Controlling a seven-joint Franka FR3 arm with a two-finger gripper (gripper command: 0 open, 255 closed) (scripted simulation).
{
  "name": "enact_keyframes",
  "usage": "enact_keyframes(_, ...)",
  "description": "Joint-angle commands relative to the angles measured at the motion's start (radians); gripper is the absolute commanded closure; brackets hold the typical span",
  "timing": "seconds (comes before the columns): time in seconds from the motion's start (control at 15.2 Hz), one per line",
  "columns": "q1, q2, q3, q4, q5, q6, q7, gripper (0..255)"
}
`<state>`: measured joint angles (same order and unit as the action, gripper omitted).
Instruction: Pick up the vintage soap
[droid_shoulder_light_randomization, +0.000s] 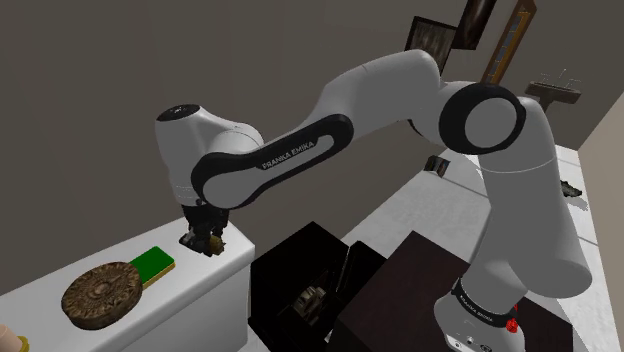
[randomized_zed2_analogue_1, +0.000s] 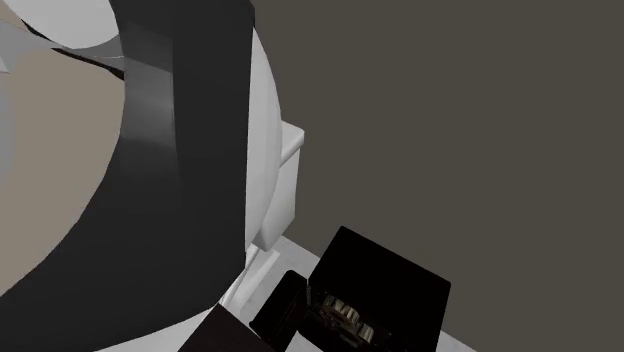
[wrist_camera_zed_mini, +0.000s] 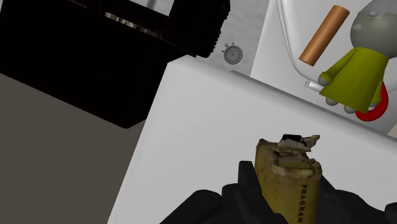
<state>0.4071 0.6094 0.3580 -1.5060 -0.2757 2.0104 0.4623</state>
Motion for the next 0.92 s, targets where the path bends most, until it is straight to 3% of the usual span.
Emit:
enact_keyframes(0.0, 0.0, -0.008, 0.002, 0.011, 0.004, -0.018, -0.003, 255)
enact_keyframes(0.86, -0.001, -0.058, 0.015, 0.085, 0.026, -0.139, -0.022, 255)
